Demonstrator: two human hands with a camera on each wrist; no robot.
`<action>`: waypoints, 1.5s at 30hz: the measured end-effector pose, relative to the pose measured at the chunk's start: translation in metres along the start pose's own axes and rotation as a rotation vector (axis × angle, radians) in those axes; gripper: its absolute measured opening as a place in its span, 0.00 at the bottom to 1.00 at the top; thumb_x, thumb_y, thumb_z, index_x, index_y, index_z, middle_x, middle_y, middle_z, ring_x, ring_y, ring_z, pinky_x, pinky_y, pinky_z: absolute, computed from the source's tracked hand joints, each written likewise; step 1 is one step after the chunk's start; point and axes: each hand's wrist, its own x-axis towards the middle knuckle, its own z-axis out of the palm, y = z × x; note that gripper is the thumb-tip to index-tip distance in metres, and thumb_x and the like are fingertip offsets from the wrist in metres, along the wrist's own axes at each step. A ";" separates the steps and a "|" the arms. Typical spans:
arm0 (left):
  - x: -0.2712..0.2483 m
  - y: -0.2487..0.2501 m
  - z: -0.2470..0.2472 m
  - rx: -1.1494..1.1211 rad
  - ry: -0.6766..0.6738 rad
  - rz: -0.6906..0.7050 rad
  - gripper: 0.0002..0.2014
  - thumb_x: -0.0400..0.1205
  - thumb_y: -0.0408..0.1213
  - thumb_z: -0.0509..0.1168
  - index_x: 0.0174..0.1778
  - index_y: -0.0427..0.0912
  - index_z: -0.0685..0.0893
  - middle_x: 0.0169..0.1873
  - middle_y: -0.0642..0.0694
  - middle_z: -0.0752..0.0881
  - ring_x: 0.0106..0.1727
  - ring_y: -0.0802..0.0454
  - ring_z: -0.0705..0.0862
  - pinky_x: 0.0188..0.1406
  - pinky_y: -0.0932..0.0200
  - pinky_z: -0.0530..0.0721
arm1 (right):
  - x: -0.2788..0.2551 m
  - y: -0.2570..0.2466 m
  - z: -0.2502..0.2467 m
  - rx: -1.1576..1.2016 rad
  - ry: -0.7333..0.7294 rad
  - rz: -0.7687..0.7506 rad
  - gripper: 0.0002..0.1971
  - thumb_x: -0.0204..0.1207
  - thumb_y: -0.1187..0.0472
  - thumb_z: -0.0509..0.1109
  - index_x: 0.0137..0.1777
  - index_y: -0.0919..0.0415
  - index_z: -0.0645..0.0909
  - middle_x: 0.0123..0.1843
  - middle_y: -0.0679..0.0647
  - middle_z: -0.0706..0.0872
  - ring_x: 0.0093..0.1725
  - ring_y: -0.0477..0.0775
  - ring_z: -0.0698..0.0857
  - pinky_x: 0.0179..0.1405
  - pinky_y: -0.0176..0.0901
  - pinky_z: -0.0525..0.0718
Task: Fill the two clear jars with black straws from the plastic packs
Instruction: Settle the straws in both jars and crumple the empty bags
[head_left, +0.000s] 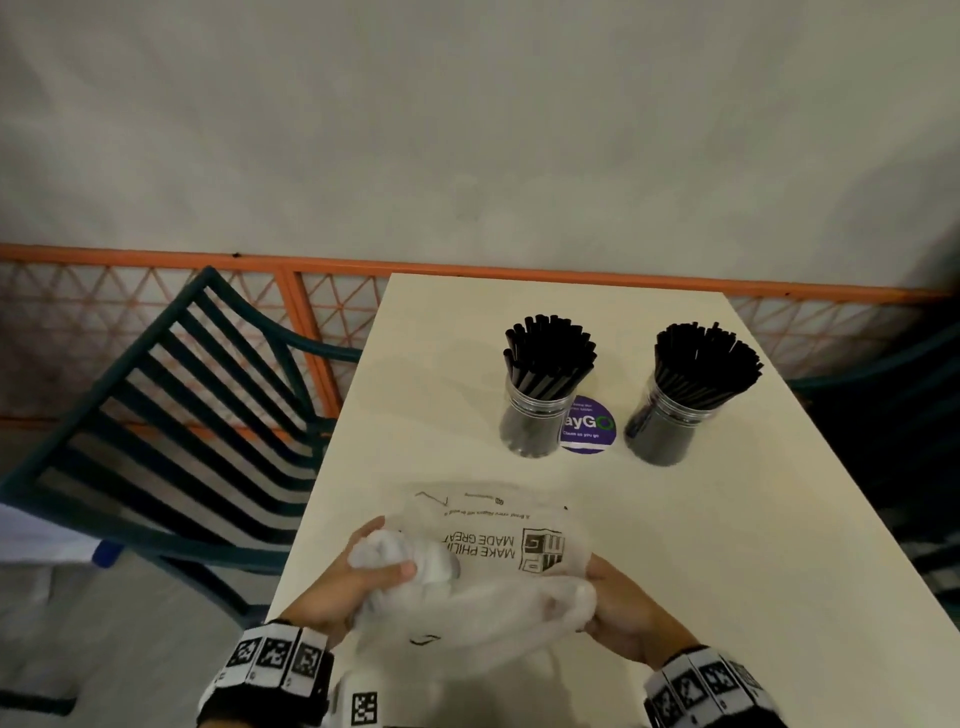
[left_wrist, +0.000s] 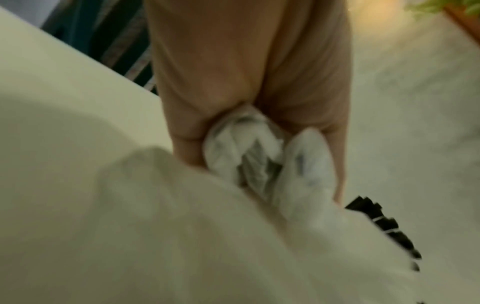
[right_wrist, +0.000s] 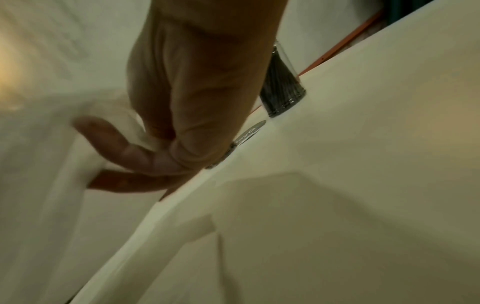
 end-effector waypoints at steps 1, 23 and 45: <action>-0.001 -0.001 -0.001 -0.053 -0.058 -0.017 0.37 0.63 0.27 0.78 0.66 0.52 0.73 0.59 0.36 0.83 0.59 0.34 0.83 0.54 0.40 0.85 | -0.006 0.000 -0.003 0.092 0.002 -0.026 0.14 0.78 0.74 0.60 0.54 0.65 0.86 0.52 0.67 0.89 0.42 0.59 0.89 0.29 0.42 0.86; -0.060 0.057 0.142 1.215 -1.051 0.462 0.17 0.68 0.50 0.75 0.50 0.69 0.81 0.81 0.56 0.52 0.81 0.62 0.42 0.81 0.51 0.50 | -0.144 -0.061 -0.008 -0.398 0.095 -0.488 0.08 0.60 0.62 0.64 0.29 0.49 0.84 0.40 0.42 0.85 0.42 0.43 0.83 0.43 0.34 0.80; -0.073 -0.114 0.425 0.124 -0.506 -0.472 0.10 0.82 0.33 0.56 0.50 0.32 0.80 0.42 0.35 0.85 0.37 0.45 0.86 0.25 0.63 0.86 | -0.296 0.106 -0.145 -0.884 0.474 -0.234 0.47 0.68 0.41 0.69 0.70 0.22 0.32 0.76 0.27 0.29 0.77 0.29 0.35 0.79 0.32 0.45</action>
